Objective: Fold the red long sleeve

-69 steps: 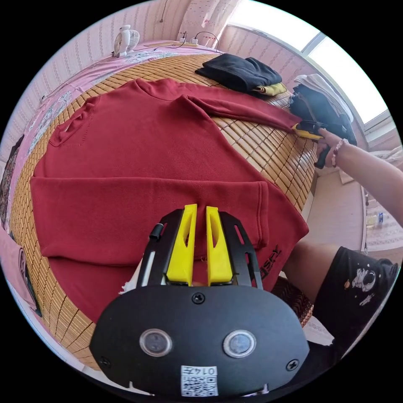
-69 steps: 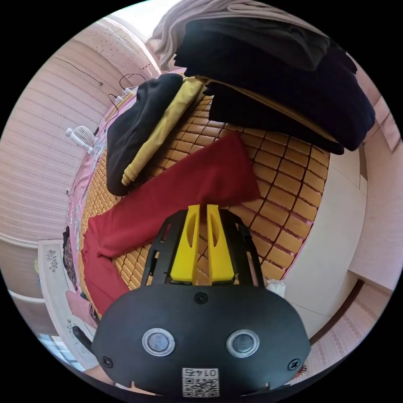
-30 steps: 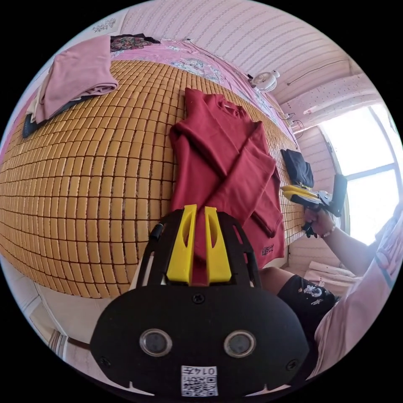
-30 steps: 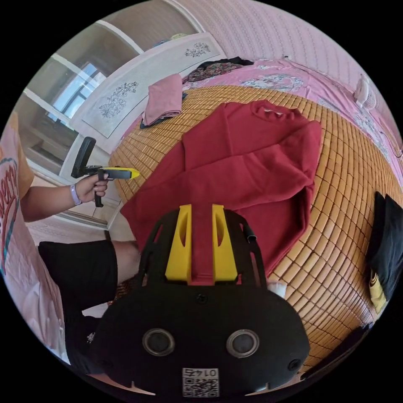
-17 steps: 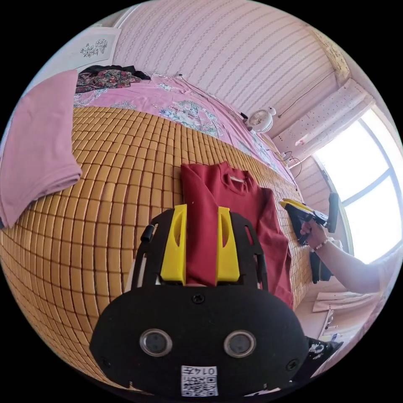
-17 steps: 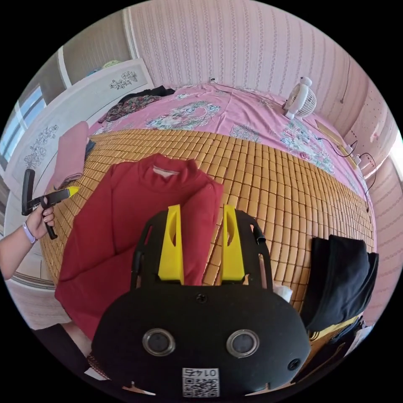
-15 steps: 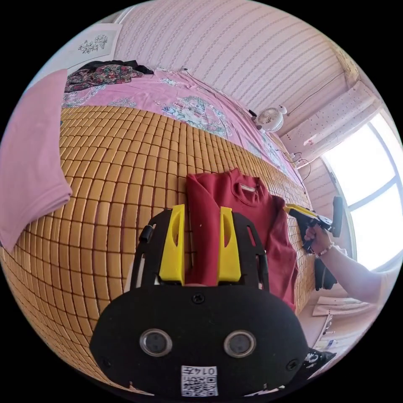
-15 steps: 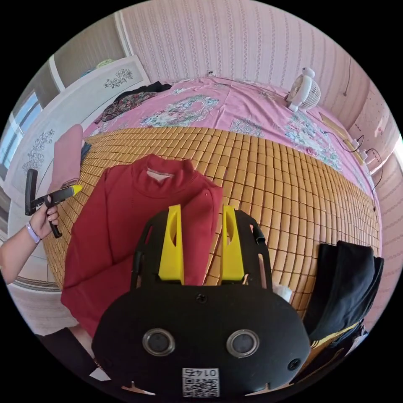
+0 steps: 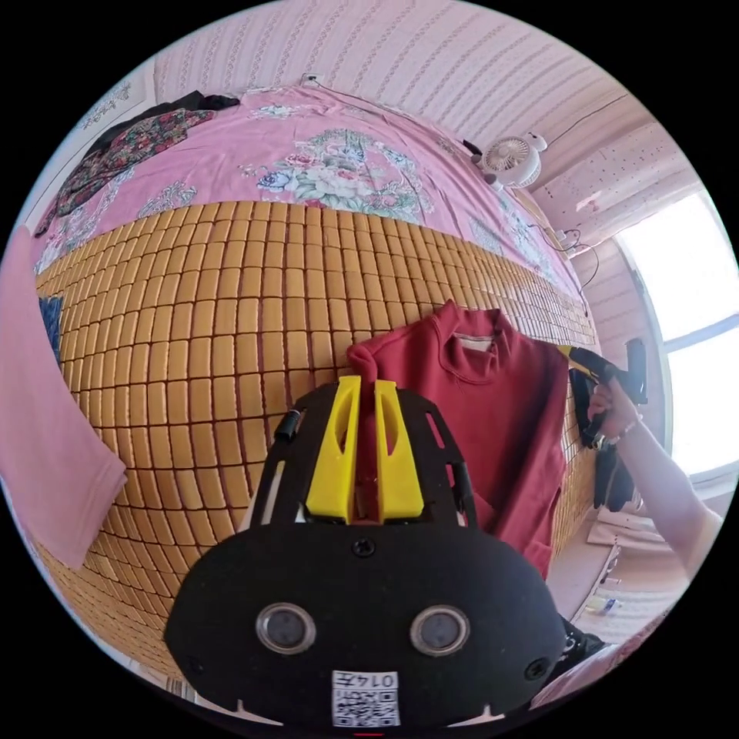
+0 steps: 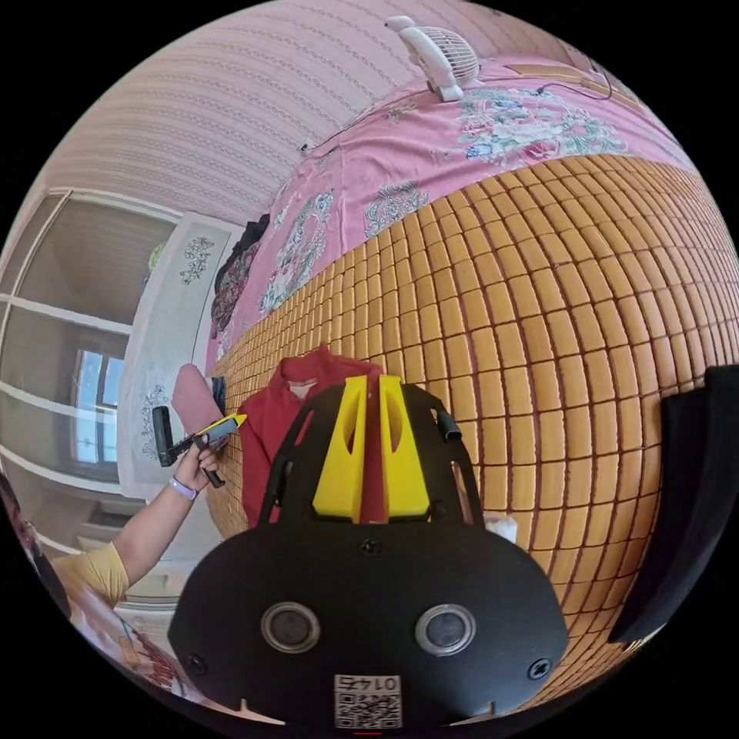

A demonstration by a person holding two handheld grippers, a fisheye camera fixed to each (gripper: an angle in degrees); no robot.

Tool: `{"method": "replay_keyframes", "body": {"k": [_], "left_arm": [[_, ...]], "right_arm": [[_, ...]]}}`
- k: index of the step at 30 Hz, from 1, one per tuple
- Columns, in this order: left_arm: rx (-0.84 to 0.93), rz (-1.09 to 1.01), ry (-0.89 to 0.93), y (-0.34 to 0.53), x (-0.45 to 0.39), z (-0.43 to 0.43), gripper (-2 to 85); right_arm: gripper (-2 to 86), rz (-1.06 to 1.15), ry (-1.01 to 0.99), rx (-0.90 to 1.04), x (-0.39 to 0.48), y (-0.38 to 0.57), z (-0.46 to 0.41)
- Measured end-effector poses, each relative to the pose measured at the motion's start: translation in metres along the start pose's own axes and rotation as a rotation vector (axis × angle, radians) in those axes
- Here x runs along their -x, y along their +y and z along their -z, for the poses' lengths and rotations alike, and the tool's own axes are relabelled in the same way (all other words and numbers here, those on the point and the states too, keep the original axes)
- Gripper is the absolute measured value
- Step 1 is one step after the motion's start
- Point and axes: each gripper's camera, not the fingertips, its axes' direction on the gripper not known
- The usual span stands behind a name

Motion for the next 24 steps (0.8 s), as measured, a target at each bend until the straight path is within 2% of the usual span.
{"method": "replay_keyframes", "body": {"k": [4, 8, 11, 13, 15, 17, 19, 22, 24], "left_arm": [[-0.133, -0.044, 0.118, 0.002, -0.008, 0.052, 2.1], [-0.286, -0.128, 0.281, 0.047, -0.016, 0.114, 1.3], [-0.276, -0.191, 0.376, 0.118, -0.018, 0.151, 1.6], [-0.231, -0.162, 0.376, 0.174, -0.018, 0.164, 2.3], [-0.182, -0.104, 0.325, 0.232, -0.017, 0.165, 3.4], [-0.039, 0.042, 0.236, 0.301, -0.009, 0.141, 4.2], [0.032, 0.167, 0.224, 0.342, 0.002, 0.121, 4.5], [0.072, 0.305, 0.245, 0.374, 0.008, 0.103, 5.5], [0.072, 0.318, 0.214, 0.374, 0.001, 0.099, 6.6]], "right_arm": [[1.9, 0.088, -0.083, -0.064, 0.01, 0.002, 0.041], [2.0, 0.233, -0.151, -0.126, 0.027, 0.032, 0.088], [2.1, 0.33, -0.235, -0.123, 0.034, 0.091, 0.128], [2.4, 0.344, -0.274, -0.036, 0.032, 0.16, 0.144], [2.8, 0.248, -0.252, 0.052, 0.02, 0.218, 0.14], [3.6, 0.066, -0.174, 0.15, -0.004, 0.273, 0.122], [4.8, -0.088, -0.013, 0.247, -0.021, 0.328, 0.102], [7.4, -0.179, 0.074, 0.224, -0.022, 0.355, 0.093], [9.7, -0.184, 0.109, 0.216, -0.018, 0.356, 0.089]]}}
